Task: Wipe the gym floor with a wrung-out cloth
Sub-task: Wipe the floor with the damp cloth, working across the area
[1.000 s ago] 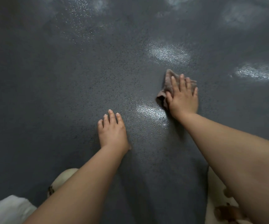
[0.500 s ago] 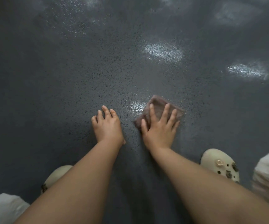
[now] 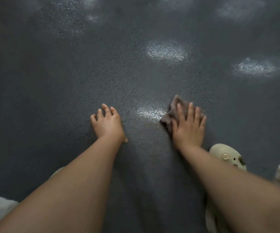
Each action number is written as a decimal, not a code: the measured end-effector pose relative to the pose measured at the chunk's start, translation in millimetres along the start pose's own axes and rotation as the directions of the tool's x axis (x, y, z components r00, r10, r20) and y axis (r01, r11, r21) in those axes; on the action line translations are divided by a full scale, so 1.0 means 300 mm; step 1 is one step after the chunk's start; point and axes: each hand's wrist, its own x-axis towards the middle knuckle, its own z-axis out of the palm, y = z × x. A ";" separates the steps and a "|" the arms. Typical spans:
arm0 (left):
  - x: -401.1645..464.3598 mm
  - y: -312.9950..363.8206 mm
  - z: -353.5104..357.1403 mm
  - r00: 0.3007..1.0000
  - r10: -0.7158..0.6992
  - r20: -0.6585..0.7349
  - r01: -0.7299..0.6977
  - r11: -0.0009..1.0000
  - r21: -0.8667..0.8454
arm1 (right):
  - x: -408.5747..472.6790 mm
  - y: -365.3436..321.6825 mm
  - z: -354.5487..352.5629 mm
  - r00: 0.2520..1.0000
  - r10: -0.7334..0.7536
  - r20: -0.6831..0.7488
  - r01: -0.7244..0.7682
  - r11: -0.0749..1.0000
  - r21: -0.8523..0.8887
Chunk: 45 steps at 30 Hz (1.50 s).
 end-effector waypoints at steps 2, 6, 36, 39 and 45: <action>0.003 0.002 -0.003 1.000 0.002 0.001 -0.002 1.000 0.004 | 0.130 0.042 -0.054 0.996 0.079 0.038 -0.078 0.996 -0.034; 0.001 0.013 -0.012 1.000 -0.008 0.003 0.008 1.000 0.009 | 0.181 0.022 -0.088 0.993 0.100 0.066 -0.102 0.994 0.025; -0.038 -0.267 0.169 0.848 -0.377 -0.373 -0.093 0.585 -0.805 | -0.004 -0.684 -0.045 0.784 -0.602 0.153 0.592 0.798 0.110; -0.051 -0.261 0.147 0.836 -0.420 -0.353 -0.073 0.553 -0.830 | -0.143 -0.684 0.005 0.685 -0.697 0.212 0.689 0.715 0.122; -0.102 -0.165 0.152 0.868 -0.283 -0.409 -0.148 0.638 -0.756 | -0.358 -0.406 0.121 0.607 -0.783 0.139 0.783 0.619 0.063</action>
